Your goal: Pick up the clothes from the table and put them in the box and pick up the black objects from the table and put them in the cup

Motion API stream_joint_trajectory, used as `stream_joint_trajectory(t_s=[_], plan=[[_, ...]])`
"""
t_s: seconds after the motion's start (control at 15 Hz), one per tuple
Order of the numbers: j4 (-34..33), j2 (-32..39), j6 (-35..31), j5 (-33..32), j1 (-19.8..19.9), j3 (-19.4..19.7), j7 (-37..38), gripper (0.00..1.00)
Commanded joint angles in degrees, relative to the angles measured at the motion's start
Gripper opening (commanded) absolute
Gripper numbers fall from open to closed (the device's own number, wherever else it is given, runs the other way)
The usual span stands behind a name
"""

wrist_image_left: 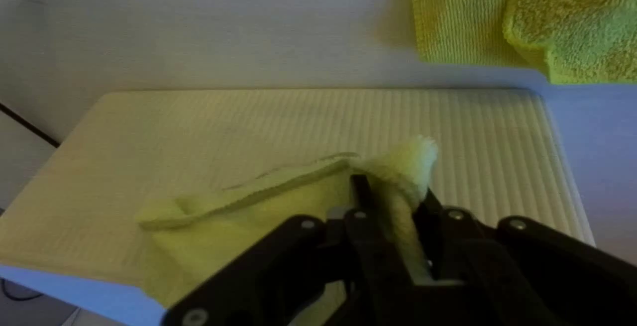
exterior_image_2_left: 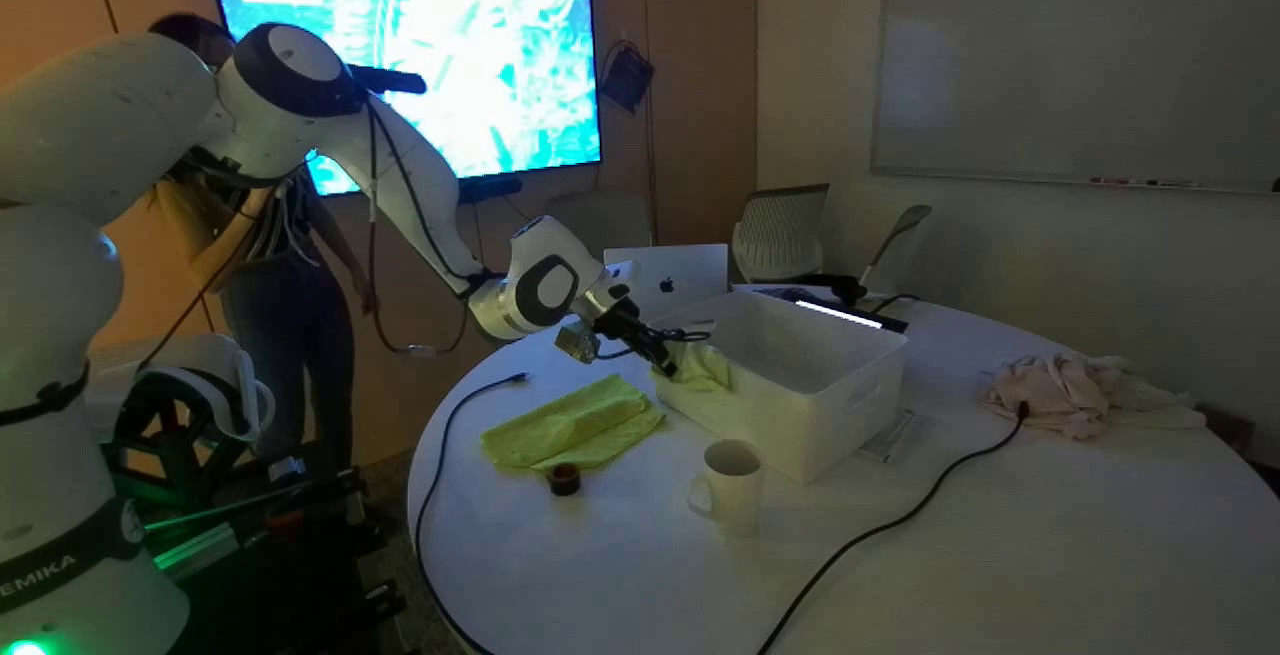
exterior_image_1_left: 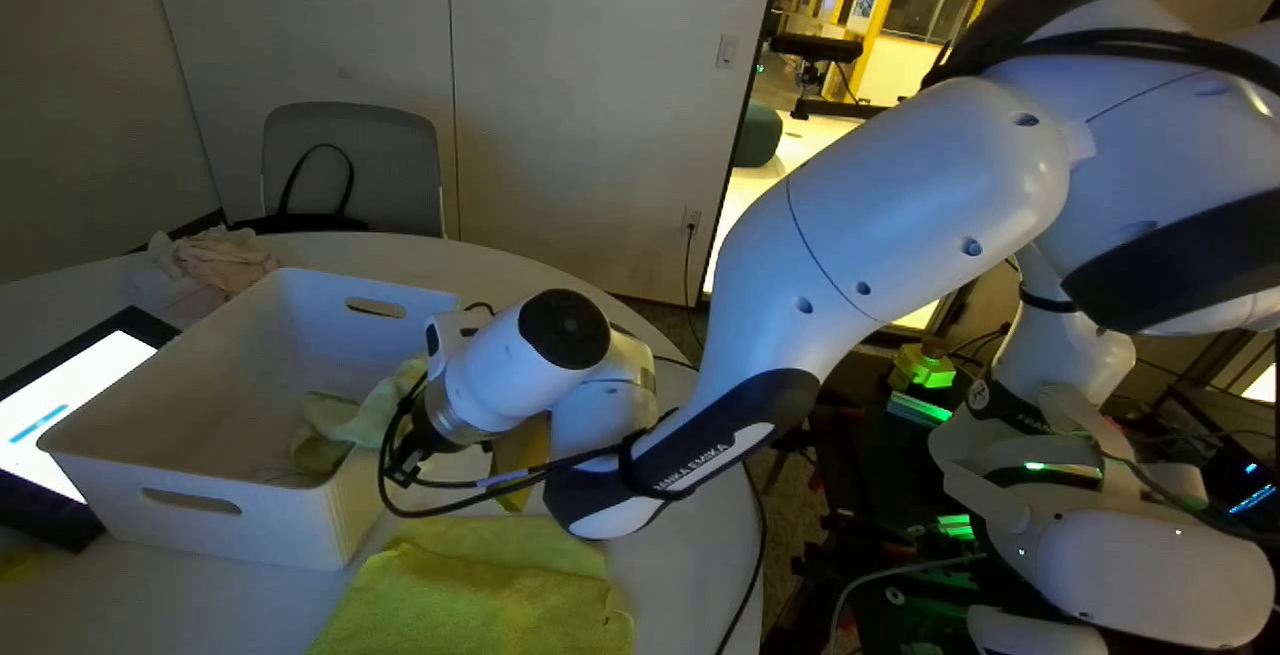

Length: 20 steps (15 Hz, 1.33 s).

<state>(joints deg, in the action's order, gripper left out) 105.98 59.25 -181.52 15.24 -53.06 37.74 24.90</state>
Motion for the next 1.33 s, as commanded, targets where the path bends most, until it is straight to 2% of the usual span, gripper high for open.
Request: stream_joint_trajectory(t_s=[0.0, 0.07, 0.2, 0.53, 0.73, 0.93, 1.27], plan=[[0.8, 0.4, 2.3, 0.7, -3.6, 4.0, 1.6, 0.06], [1.1, 0.1, 3.0, 0.4, -4.3, 4.8, 1.8, 0.05], [2.4, -0.4, 4.5, 0.0, -6.3, 7.2, 2.8, 0.08], [6.9, -1.9, 7.6, -0.7, -14.9, 17.2, 5.1, 0.10], [5.9, -1.1, 11.3, -1.8, -18.2, 22.3, 5.7, 0.09], [0.6, -0.1, 16.4, -3.5, -17.0, 23.0, 5.8, 0.10], [-12.9, 0.2, 23.3, -8.3, -7.6, 17.2, 4.6, 0.09]])
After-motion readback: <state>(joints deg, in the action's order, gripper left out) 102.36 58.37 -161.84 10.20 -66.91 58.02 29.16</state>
